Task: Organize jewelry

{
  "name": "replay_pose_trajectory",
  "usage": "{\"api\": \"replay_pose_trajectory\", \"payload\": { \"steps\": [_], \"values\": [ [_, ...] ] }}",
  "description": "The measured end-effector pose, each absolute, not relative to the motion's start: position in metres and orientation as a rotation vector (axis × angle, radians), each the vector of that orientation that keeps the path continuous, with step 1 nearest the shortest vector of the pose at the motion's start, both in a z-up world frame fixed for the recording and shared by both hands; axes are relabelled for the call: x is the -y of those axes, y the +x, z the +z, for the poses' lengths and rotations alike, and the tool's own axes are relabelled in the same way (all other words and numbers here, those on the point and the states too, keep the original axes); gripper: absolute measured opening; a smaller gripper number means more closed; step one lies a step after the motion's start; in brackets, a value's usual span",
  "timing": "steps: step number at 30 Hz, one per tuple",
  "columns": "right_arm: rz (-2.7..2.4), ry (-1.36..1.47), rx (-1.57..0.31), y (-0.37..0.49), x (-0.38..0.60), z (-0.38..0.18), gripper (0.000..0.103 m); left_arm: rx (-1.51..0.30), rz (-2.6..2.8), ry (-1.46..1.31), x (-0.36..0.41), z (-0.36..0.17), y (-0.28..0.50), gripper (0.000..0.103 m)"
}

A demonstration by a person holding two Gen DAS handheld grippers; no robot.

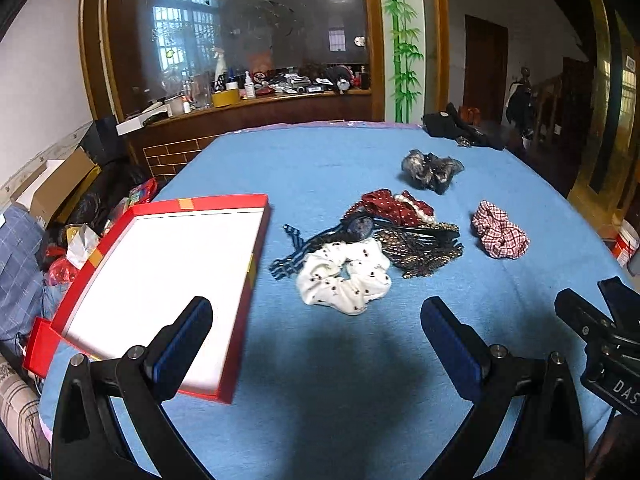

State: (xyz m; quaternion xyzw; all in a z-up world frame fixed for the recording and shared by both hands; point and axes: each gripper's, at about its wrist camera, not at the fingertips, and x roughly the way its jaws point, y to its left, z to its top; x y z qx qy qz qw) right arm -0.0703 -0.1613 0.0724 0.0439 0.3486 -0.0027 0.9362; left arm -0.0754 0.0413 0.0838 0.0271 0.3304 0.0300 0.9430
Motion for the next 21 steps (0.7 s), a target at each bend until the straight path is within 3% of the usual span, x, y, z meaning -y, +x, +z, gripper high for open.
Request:
{"api": "replay_pose_trajectory", "payload": {
  "steps": [21],
  "values": [
    [0.049,0.091,-0.709,-0.075,0.146,0.072,0.093,-0.685,0.053,0.043,-0.053,0.083,-0.081,0.103]
  ]
}}
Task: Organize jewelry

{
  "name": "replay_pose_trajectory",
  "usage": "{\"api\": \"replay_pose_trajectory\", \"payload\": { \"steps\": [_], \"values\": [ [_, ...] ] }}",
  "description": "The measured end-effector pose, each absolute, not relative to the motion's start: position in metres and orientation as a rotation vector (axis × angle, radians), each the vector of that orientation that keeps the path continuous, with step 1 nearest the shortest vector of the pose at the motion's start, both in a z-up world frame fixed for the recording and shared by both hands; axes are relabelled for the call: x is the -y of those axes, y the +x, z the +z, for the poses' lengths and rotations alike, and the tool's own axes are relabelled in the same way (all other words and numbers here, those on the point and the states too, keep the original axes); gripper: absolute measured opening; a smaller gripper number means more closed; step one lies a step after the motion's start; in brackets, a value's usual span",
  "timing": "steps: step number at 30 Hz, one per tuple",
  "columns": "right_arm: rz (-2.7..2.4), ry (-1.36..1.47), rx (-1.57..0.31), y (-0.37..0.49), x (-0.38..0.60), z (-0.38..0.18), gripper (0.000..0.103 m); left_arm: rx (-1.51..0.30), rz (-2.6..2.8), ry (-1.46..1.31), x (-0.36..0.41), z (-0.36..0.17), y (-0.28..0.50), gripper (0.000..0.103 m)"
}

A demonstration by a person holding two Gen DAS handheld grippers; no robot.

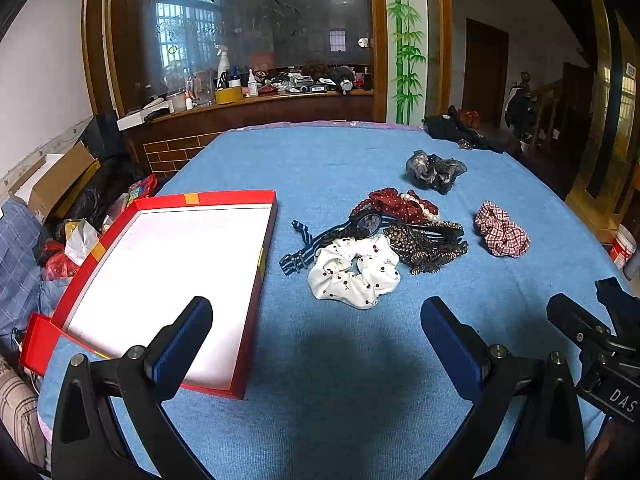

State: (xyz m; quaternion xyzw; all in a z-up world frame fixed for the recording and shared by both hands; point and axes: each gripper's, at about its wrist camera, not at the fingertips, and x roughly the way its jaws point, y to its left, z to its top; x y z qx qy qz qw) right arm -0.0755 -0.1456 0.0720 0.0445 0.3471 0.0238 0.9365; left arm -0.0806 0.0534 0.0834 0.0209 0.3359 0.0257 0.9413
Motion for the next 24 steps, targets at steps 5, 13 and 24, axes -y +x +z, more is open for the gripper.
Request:
{"api": "replay_pose_trajectory", "payload": {
  "steps": [5,13,24],
  "values": [
    [0.050,0.085,-0.716,-0.074,0.143,0.070,0.093,-0.685,0.054,0.041,-0.054,0.082,-0.080,0.103],
    [0.037,0.066,-0.731,-0.069,0.142,0.066,0.093,-0.700,0.053,0.044,-0.055,0.077,-0.078,0.103],
    [0.040,0.042,-0.741,-0.061,0.147,0.069,0.093,-0.712,0.044,0.047,-0.054,0.074,-0.073,0.103]
  ]
}}
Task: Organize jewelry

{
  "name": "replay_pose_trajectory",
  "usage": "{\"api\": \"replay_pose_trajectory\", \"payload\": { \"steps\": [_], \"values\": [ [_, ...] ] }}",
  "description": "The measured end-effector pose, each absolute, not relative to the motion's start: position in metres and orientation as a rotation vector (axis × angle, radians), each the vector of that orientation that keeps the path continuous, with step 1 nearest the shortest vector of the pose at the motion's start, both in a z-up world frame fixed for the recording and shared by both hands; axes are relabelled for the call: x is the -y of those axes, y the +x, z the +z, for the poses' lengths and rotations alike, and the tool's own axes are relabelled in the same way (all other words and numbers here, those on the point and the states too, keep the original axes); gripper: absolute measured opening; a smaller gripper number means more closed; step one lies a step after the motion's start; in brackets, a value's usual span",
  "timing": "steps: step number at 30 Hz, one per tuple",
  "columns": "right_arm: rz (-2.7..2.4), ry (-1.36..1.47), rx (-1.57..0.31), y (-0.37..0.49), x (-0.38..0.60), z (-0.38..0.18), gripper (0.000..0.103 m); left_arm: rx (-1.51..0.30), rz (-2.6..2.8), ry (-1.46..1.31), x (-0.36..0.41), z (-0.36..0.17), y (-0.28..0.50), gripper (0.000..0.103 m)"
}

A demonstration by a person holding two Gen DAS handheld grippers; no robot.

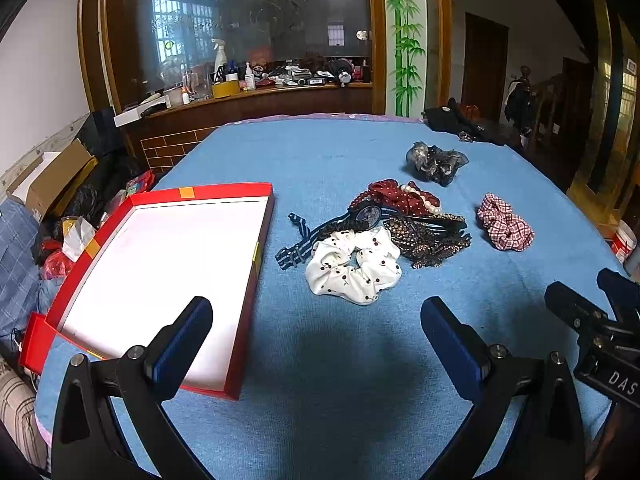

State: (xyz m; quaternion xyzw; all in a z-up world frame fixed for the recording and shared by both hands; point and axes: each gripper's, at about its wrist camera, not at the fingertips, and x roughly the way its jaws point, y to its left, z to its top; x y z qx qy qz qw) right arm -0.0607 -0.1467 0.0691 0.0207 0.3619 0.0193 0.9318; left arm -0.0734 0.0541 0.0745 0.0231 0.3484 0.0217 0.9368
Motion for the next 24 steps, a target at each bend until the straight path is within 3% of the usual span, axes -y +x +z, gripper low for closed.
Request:
{"api": "replay_pose_trajectory", "payload": {
  "steps": [19,24],
  "values": [
    [0.044,0.086,-0.698,-0.050,0.175,0.090,0.092,-0.705,0.046,0.009,-0.080,0.087,-0.069,0.103],
    [0.055,0.136,-0.727,-0.039,0.194,0.091,0.084,-0.740,-0.014,-0.026,-0.086,0.087,-0.065,0.103]
  ]
}}
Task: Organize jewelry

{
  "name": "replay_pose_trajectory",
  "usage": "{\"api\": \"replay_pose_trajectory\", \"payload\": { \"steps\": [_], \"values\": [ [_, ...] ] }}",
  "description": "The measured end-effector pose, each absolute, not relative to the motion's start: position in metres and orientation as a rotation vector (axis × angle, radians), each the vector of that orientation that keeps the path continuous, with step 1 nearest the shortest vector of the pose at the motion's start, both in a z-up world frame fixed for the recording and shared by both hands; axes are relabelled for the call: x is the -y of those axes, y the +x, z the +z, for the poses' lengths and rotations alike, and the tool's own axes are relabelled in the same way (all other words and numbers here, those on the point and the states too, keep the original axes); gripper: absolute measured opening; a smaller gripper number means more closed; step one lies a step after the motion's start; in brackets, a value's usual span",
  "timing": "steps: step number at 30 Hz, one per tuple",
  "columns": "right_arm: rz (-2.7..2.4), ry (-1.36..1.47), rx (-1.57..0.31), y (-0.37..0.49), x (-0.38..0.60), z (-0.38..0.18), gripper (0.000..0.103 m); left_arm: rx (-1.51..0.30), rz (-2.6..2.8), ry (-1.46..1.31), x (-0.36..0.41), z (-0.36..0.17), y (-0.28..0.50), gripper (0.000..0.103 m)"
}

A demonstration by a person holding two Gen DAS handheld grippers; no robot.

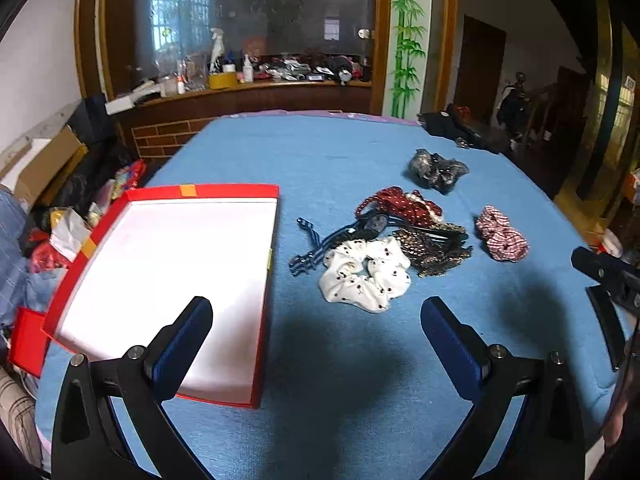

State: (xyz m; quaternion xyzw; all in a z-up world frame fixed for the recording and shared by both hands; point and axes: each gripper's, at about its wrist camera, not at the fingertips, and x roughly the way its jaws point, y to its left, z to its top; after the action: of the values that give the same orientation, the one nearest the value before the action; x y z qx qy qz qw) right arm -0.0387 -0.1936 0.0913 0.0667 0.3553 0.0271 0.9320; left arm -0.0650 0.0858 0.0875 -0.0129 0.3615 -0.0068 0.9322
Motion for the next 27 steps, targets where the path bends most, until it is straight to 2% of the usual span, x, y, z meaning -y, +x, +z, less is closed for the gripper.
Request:
{"api": "replay_pose_trajectory", "payload": {
  "steps": [12,16,27],
  "values": [
    [0.096,0.206,-0.735,-0.024,0.212,0.100,0.079,-0.764,-0.105,-0.049,-0.106,0.094,-0.059,0.103],
    [0.167,0.249,-0.786,-0.006,0.204,0.094,0.075,-0.786,-0.112,-0.089,-0.118,0.092,-0.052,0.103],
    [0.272,0.367,-0.958,0.044,0.178,0.060,0.074,-0.819,-0.189,-0.085,-0.099,0.087,-0.031,0.103]
  ]
}}
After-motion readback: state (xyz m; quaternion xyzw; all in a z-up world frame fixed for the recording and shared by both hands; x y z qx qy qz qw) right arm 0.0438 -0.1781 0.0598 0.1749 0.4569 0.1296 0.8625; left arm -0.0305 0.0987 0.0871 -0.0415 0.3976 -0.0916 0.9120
